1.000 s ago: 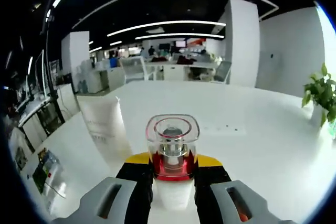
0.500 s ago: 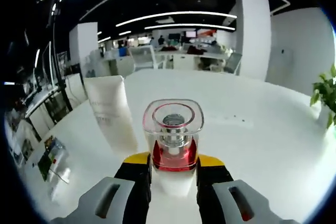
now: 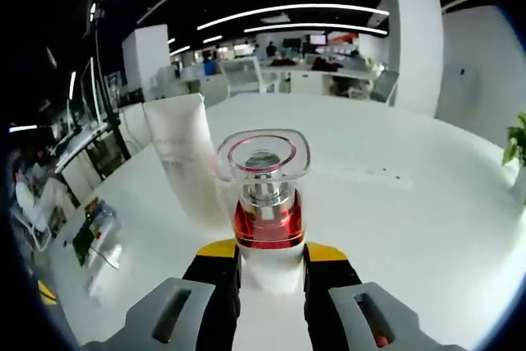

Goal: Arrange the skincare products in the storage area until every visible bottle or jar stands upright without overlapping.

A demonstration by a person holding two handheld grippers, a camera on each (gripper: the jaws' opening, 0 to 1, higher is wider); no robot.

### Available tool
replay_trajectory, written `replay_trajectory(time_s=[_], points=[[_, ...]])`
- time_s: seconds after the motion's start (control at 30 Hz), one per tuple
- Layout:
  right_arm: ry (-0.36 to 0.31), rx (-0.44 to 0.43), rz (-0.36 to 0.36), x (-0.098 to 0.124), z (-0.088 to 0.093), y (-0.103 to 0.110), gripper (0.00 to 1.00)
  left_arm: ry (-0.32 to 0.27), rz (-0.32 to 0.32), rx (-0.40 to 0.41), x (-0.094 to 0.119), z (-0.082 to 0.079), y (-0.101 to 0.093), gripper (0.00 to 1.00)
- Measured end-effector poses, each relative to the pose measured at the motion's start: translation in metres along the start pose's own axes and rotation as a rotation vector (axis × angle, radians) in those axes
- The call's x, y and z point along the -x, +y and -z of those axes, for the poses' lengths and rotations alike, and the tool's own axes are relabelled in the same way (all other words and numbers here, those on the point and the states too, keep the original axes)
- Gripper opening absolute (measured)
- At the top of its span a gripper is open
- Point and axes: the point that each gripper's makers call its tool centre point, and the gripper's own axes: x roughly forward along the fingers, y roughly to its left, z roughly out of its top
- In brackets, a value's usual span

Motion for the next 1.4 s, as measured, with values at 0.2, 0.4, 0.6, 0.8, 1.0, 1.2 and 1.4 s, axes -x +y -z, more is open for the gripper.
replay_trajectory(time_s=[0.2,0.4,0.6,0.8,1.0,1.2,1.4], points=[[0.008,-0.061,0.020,-0.001,0.001,0.006,0.25,0.010,0.003,0.001,-0.001,0.002,-0.001,0.00],[0.073,-0.065,-0.021,-0.003,0.015,0.018,0.25,0.015,0.003,0.002,-0.001,0.003,-0.001,0.00],[0.120,0.008,-0.026,0.004,0.029,0.016,0.22,0.022,0.003,0.004,-0.001,0.004,-0.001,0.00],[0.154,0.086,0.014,0.009,0.031,0.006,0.19,0.026,0.005,0.002,-0.001,0.005,-0.001,0.00],[0.165,0.125,0.031,0.006,0.030,0.003,0.22,0.031,0.007,0.003,-0.001,0.006,-0.001,0.00],[0.165,0.160,0.021,0.002,0.028,0.008,0.21,0.035,0.009,0.004,-0.002,0.007,-0.001,0.00],[0.163,0.166,0.033,-0.001,0.026,0.005,0.20,0.039,0.008,0.005,-0.002,0.007,-0.001,0.00]])
